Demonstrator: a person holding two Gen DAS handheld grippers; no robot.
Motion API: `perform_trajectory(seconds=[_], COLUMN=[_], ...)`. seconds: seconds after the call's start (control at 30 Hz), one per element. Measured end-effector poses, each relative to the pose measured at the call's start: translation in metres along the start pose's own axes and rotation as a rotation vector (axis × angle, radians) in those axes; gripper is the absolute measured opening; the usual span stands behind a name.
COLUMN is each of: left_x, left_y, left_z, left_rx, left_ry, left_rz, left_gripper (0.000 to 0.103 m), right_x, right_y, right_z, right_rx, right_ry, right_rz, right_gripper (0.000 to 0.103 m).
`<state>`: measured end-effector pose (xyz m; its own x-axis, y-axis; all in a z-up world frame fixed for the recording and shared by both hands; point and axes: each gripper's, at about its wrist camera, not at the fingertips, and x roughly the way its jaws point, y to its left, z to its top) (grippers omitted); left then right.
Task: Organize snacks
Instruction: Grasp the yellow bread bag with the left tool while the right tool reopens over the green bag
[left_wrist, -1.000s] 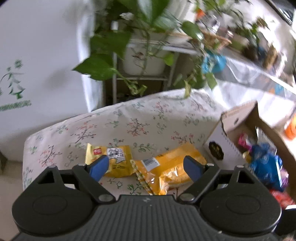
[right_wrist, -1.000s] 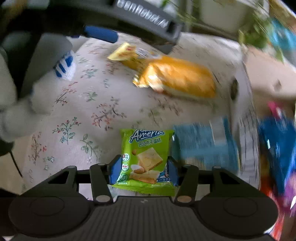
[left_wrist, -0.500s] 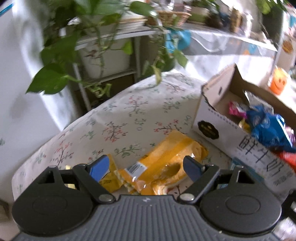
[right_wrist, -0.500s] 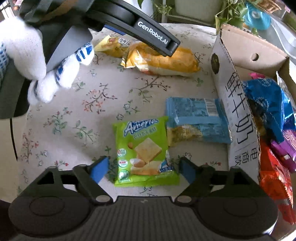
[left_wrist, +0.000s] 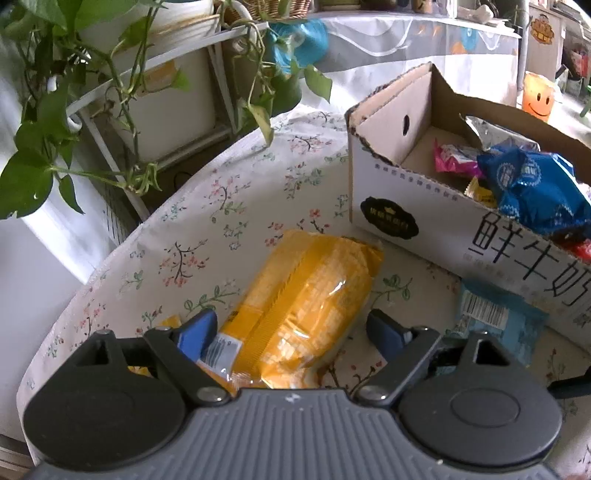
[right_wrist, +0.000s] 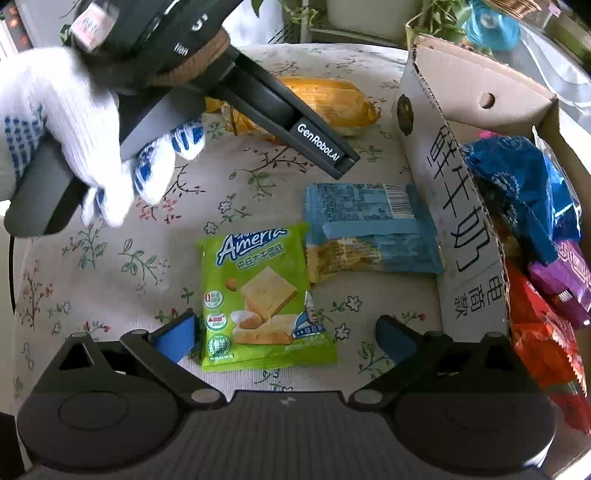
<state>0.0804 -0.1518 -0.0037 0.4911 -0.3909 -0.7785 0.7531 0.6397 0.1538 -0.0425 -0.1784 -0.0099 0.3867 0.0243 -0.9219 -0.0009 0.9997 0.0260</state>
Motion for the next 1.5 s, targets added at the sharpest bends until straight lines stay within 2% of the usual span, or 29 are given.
perform_trajectory(seconds=[0.13, 0.27, 0.33, 0.47, 0.5, 0.57, 0.6, 0.83, 0.97, 1.07, 1.2, 1.27, 1.37, 1.5], left_x=[0.003, 0.003, 0.002, -0.004, -0.006, -0.011, -0.013, -0.035, -0.05, -0.061, -0.074, -0.077, -0.077, -0.067], left_y=[0.005, 0.007, 0.007, 0.004, 0.002, -0.003, -0.004, -0.007, 0.0, 0.003, 0.009, 0.012, 0.016, 0.021], left_z=[-0.002, -0.004, -0.005, -0.006, -0.006, -0.009, -0.01, -0.024, -0.039, -0.054, -0.073, -0.08, -0.082, -0.077], left_rx=[-0.055, -0.103, -0.121, -0.15, -0.157, -0.153, -0.152, -0.183, -0.24, -0.27, -0.326, -0.357, -0.371, -0.39], left_ry=[0.012, 0.018, 0.019, 0.024, 0.027, 0.036, 0.04, 0.096, 0.143, 0.18, 0.196, 0.19, 0.178, 0.161], left_rz=[0.005, 0.003, -0.007, -0.038, -0.04, -0.013, -0.006, 0.074, 0.113, 0.132, 0.13, 0.118, 0.124, 0.106], left_gripper=[0.096, 0.096, 0.09, 0.066, 0.063, 0.062, 0.058, 0.056, 0.056, 0.056, 0.059, 0.06, 0.069, 0.083], right_x=[-0.002, -0.011, -0.013, -0.016, -0.016, -0.016, -0.016, -0.016, -0.019, -0.023, -0.029, -0.031, -0.031, -0.03], right_y=[0.0, 0.004, 0.003, 0.003, 0.003, 0.002, 0.002, 0.0, -0.002, -0.004, -0.006, -0.007, -0.007, -0.009], right_z=[-0.005, -0.013, -0.012, -0.013, -0.013, -0.012, -0.01, -0.01, -0.013, -0.014, -0.016, -0.017, -0.021, -0.018], right_rx=[0.01, 0.017, 0.014, 0.005, 0.002, -0.002, -0.006, -0.051, -0.067, -0.082, -0.092, -0.095, -0.1, -0.08], right_ry=[-0.021, -0.043, -0.04, -0.038, -0.037, -0.029, -0.024, -0.017, -0.026, -0.043, -0.066, -0.076, -0.079, -0.069], right_rz=[-0.007, -0.016, -0.014, -0.012, -0.011, -0.007, -0.004, 0.018, 0.029, 0.045, 0.053, 0.056, 0.056, 0.077], right_gripper=[0.103, 0.103, 0.103, 0.103, 0.103, 0.103, 0.103, 0.103, 0.099, 0.09, 0.08, 0.079, 0.082, 0.096])
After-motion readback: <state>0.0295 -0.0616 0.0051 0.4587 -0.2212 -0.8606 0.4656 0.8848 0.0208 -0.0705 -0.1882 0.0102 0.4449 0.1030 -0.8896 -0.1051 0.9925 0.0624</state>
